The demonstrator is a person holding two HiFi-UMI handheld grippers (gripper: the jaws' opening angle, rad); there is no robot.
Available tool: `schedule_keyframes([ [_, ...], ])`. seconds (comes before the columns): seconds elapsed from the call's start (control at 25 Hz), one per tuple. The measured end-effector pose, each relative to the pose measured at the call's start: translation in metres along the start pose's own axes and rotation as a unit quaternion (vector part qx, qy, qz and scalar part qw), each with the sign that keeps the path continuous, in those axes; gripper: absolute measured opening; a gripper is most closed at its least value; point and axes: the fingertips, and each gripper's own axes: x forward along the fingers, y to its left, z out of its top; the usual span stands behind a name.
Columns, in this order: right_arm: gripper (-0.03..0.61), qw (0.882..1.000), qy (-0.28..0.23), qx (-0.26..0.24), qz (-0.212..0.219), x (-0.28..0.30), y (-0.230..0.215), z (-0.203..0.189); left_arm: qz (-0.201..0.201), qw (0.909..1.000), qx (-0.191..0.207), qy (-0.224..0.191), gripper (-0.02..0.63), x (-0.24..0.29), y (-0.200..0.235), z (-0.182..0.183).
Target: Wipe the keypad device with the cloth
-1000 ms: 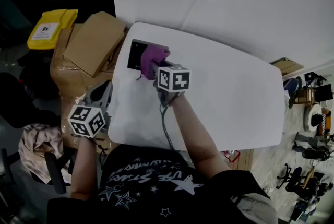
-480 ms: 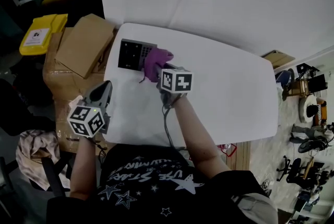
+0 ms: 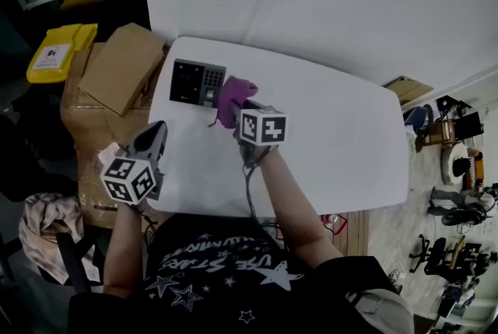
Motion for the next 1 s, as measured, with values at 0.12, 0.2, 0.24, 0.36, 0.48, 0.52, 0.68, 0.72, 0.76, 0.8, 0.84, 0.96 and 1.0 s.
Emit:
schedule_keyframes([
  [0.12,0.098,1.0,0.0,-0.003,0.009,-0.008,0.003,-0.005,0.009,1.0,-0.001,0.0,0.006,-0.008,-0.005,-0.003],
  [0.2,0.098,1.0,0.001,-0.011,0.018,-0.013,0.009,-0.008,0.018,0.9998,-0.002,-0.001,0.006,-0.015,-0.008,-0.005],
  [0.24,0.098,1.0,0.001,-0.016,0.023,-0.016,0.012,-0.009,0.022,0.9997,-0.003,-0.003,0.006,-0.019,-0.01,-0.006],
  [0.36,0.098,0.998,-0.007,-0.034,0.044,-0.027,0.021,-0.009,0.034,0.9994,-0.004,-0.008,0.006,-0.027,-0.02,-0.007],
  [0.48,0.098,0.996,-0.016,-0.05,0.069,-0.04,0.031,-0.011,0.041,0.9991,-0.002,-0.011,0.006,-0.033,-0.035,-0.012],
  [0.52,0.098,0.995,-0.018,-0.057,0.075,-0.046,0.033,-0.012,0.043,0.999,-0.001,-0.012,0.006,-0.035,-0.041,-0.014],
  [0.68,0.098,0.991,-0.025,-0.082,0.099,-0.07,0.038,-0.017,0.049,0.9986,0.002,-0.019,0.006,-0.041,-0.066,-0.018],
  [0.72,0.098,0.99,-0.027,-0.088,0.108,-0.076,0.039,-0.018,0.05,0.9985,0.003,-0.02,0.006,-0.042,-0.073,-0.019],
  [0.76,0.098,0.989,-0.029,-0.092,0.116,-0.083,0.04,-0.019,0.051,0.9984,0.005,-0.022,0.006,-0.043,-0.08,-0.02],
  [0.8,0.098,0.987,-0.032,-0.095,0.124,-0.09,0.041,-0.022,0.052,0.9983,0.007,-0.023,0.006,-0.045,-0.087,-0.021],
  [0.84,0.098,0.986,-0.034,-0.097,0.13,-0.097,0.042,-0.024,0.054,0.9982,0.008,-0.024,0.006,-0.046,-0.094,-0.023],
  [0.96,0.098,0.984,-0.037,-0.106,0.141,-0.117,0.04,-0.036,0.058,0.9978,0.012,-0.029,0.006,-0.052,-0.116,-0.029],
  [1.0,0.098,0.983,-0.035,-0.11,0.142,-0.123,0.037,-0.04,0.059,0.9977,0.014,-0.031,0.006,-0.053,-0.124,-0.031],
])
